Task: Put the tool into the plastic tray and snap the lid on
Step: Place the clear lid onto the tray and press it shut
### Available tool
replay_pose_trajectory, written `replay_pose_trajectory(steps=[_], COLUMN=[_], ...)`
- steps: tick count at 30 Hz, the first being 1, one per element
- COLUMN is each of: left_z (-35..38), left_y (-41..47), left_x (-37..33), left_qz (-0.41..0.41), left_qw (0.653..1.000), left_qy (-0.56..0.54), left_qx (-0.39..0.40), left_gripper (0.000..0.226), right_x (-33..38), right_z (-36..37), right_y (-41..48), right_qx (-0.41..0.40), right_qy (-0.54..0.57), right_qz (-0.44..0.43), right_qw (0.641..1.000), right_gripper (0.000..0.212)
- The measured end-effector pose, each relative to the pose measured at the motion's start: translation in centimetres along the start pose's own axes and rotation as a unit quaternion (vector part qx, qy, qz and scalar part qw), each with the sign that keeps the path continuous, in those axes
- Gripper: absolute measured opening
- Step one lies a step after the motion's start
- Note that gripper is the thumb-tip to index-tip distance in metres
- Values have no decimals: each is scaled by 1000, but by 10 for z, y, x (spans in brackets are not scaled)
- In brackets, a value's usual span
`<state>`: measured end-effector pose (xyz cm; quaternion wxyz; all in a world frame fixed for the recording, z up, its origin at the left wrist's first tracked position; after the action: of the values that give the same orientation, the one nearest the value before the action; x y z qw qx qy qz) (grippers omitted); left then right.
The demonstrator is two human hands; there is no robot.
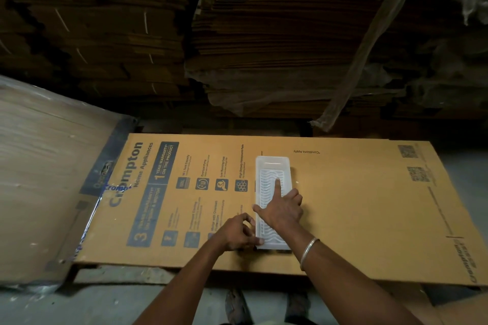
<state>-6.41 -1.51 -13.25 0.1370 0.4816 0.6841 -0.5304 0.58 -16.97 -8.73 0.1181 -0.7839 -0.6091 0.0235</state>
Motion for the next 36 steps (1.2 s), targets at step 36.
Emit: replay_pose_trajectory(steps=[36], left_z=[10], left_y=[-6], left_x=[-35], left_qz=[59], left_qw=[970], left_qy=[237], left_qx=[-19], left_gripper=[132], right_x=[2], right_z=[-22], right_y=[100], right_qx=[66], right_qy=[12], right_qz=[-214], right_qw=[974], right_gripper=[129])
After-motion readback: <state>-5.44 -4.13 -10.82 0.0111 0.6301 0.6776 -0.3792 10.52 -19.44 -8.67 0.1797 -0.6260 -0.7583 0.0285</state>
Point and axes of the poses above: each hand's wrist, its own y-axis towards the middle knuckle, its own z-axis out of the palm, x = y × z, the point moved 8 cm from there along y, towards the middle knuckle, and after that the axes turned 15 degrees about -x, right-handed, at the moved point
